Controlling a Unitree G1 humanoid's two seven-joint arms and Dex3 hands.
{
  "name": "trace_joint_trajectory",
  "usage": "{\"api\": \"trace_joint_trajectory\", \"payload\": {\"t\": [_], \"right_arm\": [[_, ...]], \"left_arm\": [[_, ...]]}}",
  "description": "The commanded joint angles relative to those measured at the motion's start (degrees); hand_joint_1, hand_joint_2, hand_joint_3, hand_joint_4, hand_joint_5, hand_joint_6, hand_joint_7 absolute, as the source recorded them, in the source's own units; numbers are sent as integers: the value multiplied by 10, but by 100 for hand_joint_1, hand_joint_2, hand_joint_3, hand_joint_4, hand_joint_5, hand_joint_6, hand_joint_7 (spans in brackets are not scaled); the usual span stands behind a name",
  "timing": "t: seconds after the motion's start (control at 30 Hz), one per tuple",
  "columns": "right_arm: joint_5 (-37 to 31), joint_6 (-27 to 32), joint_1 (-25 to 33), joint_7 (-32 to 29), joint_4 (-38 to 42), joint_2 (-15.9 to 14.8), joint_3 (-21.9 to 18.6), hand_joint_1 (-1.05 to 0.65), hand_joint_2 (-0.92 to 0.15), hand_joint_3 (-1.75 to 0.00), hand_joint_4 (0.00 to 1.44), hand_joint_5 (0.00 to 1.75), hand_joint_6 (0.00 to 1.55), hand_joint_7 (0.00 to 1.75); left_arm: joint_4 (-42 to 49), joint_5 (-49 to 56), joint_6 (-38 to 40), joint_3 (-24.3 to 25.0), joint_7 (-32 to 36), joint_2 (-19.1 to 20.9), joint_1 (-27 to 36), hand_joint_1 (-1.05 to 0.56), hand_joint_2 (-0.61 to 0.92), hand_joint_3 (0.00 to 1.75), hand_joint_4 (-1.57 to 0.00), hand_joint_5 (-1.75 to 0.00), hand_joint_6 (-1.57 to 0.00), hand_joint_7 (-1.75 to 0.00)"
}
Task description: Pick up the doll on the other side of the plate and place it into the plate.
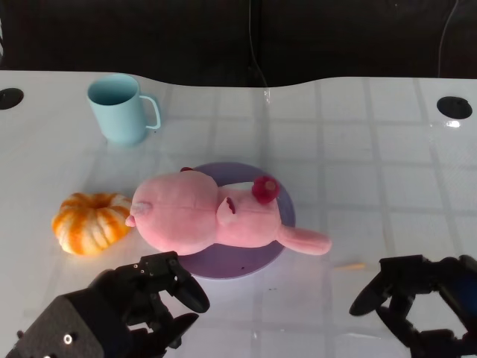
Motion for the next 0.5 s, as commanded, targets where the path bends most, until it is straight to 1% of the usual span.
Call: {"api": "trace_joint_trajectory", "payload": {"t": [0.03,0.07,0.13,0.2,0.27,0.37,0.5], "right_arm": [[14,20,3,6,6,7,4,12,-41,-114,88,142,88,105],[15,27,4,5,5,10,5,12,-42,-113,88,142,88,106],[22,81,7,8,-11,22,8,11,-44,-109,87,144,88,107],[30,144,5,20,-31,27,11,9,-53,-99,81,153,83,113],[29,180,0,30,-40,24,14,9,-57,-95,79,158,80,120],[22,203,-1,33,-50,23,18,10,-57,-97,78,165,78,127],[22,207,2,31,-54,25,21,8,-56,-100,77,169,77,128]], "left_arm": [[-2,-7,-11,7,-9,11,4,-16,92,44,-61,-153,-59,-135],[-2,-8,-12,7,-9,11,4,-16,92,44,-61,-153,-59,-135],[-2,-7,-15,7,-9,15,6,-15,92,45,-62,-154,-60,-136],[0,-8,-21,7,-9,17,8,-13,92,46,-61,-154,-59,-137],[-2,-4,-20,5,-9,21,11,-13,92,47,-60,-154,-59,-137],[-3,-4,-23,2,-7,22,13,-13,92,48,-60,-155,-58,-137],[-6,-3,-23,1,-6,24,14,-15,92,48,-60,-156,-57,-138]]}}
